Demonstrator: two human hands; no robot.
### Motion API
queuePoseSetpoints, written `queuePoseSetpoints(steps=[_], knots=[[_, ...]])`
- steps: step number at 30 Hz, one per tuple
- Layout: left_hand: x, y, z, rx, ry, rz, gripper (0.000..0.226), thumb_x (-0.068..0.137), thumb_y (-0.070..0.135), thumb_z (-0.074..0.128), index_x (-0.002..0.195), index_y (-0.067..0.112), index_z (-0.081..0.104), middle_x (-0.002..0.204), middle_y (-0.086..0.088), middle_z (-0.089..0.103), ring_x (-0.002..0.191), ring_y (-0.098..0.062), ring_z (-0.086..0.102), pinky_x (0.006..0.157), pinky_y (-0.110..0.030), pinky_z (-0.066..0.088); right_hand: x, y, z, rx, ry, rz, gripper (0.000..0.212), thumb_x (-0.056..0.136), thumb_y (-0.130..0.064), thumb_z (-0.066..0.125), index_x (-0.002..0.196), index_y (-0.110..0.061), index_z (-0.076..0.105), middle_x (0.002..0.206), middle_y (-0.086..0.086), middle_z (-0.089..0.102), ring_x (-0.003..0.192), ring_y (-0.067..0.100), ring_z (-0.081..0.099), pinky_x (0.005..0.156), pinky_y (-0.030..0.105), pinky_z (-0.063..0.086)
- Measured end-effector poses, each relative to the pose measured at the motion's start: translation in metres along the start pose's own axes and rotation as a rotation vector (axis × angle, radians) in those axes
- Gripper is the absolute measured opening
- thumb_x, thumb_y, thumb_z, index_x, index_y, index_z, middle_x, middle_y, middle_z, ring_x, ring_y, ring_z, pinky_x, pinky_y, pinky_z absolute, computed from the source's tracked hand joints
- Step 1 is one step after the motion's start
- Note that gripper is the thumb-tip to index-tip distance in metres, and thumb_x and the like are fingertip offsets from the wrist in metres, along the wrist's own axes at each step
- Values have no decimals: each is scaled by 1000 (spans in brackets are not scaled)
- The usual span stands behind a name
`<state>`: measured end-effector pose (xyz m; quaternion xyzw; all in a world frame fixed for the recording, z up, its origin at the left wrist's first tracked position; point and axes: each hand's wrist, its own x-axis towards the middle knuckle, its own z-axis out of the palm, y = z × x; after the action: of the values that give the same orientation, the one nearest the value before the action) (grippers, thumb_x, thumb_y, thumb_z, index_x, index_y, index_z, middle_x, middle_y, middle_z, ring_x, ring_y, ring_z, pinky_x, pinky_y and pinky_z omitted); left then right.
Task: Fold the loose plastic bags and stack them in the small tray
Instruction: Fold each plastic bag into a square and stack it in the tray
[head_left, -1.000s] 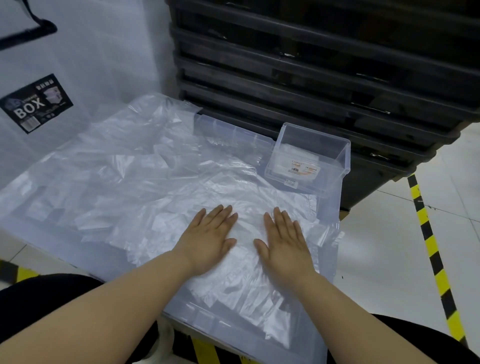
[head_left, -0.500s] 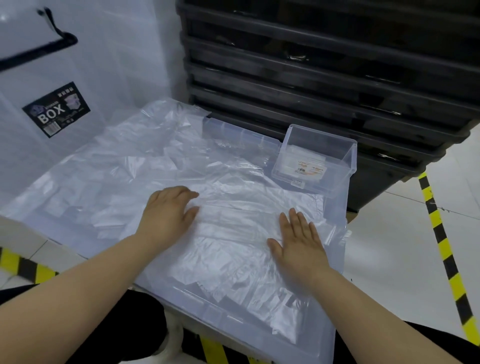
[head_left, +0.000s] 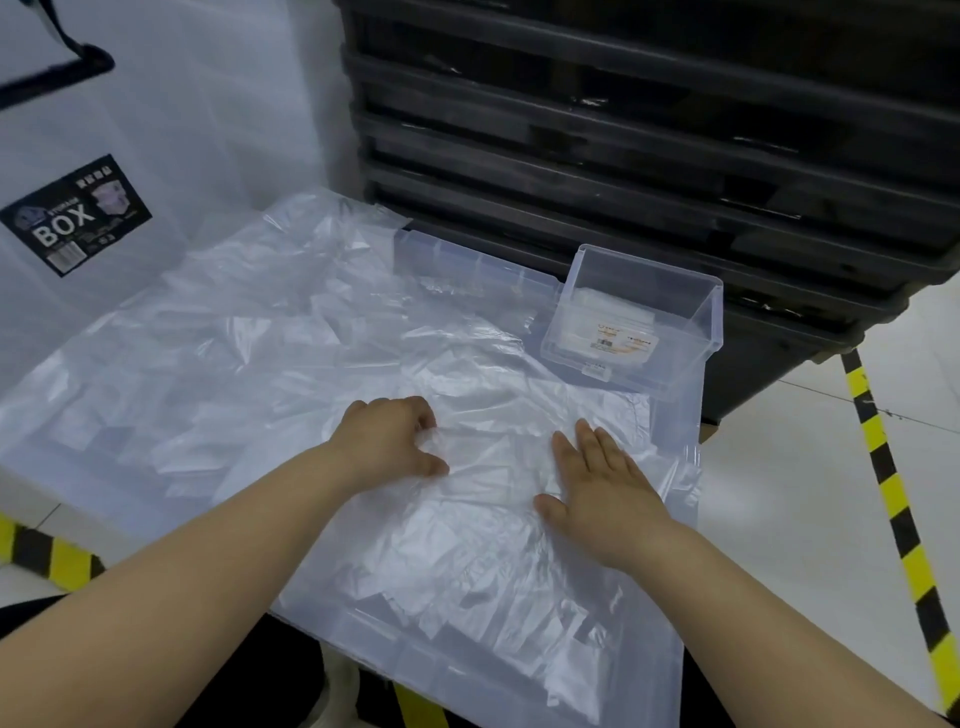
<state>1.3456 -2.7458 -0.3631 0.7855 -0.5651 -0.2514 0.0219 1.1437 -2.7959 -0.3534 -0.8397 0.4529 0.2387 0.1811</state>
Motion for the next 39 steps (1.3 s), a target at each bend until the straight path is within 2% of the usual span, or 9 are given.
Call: queuePoseSetpoints(steps=[4, 7, 12, 21, 23, 27, 31, 35, 39], knots=[[0, 3, -4, 17, -72, 2, 26, 80, 39, 66, 84, 19, 51, 77, 9, 43, 85, -15, 43, 74, -24, 27, 2, 3, -2, 2, 4, -16, 70, 98, -44, 30, 147, -18, -13, 153, 7, -21, 142, 22, -16, 115, 32, -6], [-3, 4, -8, -30, -81, 24, 24, 80, 34, 67, 93, 16, 57, 90, 4, 45, 90, -15, 42, 76, -24, 29, 3, 4, -4, 2, 3, -25, 71, 97, -44, 32, 147, -19, -12, 154, 6, -21, 143, 22, -15, 115, 32, -4], [-9, 6, -17, -127, -63, 55, 33, 81, 26, 67, 65, 27, 38, 73, 13, 39, 76, -12, 41, 64, -23, 27, 3, 5, -4, 2, 7, -34, 71, 97, -44, 33, 147, -20, -11, 154, 6, -20, 143, 22, -14, 115, 32, -3], [-18, 2, -33, -479, -82, -16, 18, 79, 20, 70, 91, 25, 58, 87, 10, 50, 81, -7, 50, 59, -11, 39, 1, 5, -5, 31, 41, -52, 71, 96, -44, 36, 148, -22, -7, 155, 6, -17, 143, 21, -12, 115, 32, -1], [-21, -2, -38, -440, -140, -38, 12, 79, 20, 71, 71, 20, 61, 68, 10, 54, 65, -6, 49, 51, -9, 34, 2, 5, -5, 30, 49, -59, 71, 96, -44, 37, 148, -22, -6, 155, 6, -16, 143, 22, -11, 115, 32, 0], [-26, -2, -37, -356, -204, -79, 38, 78, 22, 72, 46, 17, 51, 42, 9, 39, 48, -8, 38, 38, -8, 26, 1, 7, -4, 22, 66, -67, 70, 96, -44, 37, 148, -23, -4, 155, 5, -14, 143, 22, -9, 115, 33, 0], [-31, -2, -37, -420, -66, -103, 39, 80, 23, 70, 49, 12, 50, 50, 3, 39, 51, -10, 38, 49, -18, 28, -1, 7, -6, 27, 123, -61, 70, 95, -41, 40, 148, -24, -2, 156, 6, -12, 143, 23, -11, 115, 34, -5], [-36, -3, -41, -571, 76, -119, 28, 84, 24, 66, 72, -1, 60, 64, -7, 44, 60, -15, 41, 54, -21, 29, -4, 5, -8, 49, 245, -102, 71, 95, -41, 40, 148, -24, -3, 156, 3, -13, 143, 21, -14, 113, 33, -10], [-39, 10, -32, -966, 279, -218, 21, 85, 14, 64, 71, 0, 60, 54, -3, 51, 43, -5, 49, 41, -9, 35, -5, 3, -7, 27, 385, -207, 72, 94, -40, 45, 148, -21, 3, 156, 3, -7, 144, 19, -9, 111, 28, -13]])
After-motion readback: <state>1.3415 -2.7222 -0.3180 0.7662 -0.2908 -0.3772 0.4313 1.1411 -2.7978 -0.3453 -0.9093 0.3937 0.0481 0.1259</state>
